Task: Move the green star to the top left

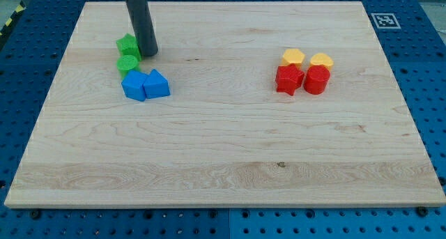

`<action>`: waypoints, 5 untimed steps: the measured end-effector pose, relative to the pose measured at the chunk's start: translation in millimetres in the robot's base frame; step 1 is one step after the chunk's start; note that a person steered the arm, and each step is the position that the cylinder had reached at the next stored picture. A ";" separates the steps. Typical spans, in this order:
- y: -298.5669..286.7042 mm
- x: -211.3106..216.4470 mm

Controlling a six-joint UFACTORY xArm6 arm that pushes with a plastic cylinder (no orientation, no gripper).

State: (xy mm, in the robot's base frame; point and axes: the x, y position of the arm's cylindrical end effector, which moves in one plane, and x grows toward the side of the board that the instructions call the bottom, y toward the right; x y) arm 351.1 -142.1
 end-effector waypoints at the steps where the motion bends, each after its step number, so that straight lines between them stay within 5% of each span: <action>1: -1.0 22.4; 5: -35.6 -33.4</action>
State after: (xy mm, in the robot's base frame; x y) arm 317.7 -177.7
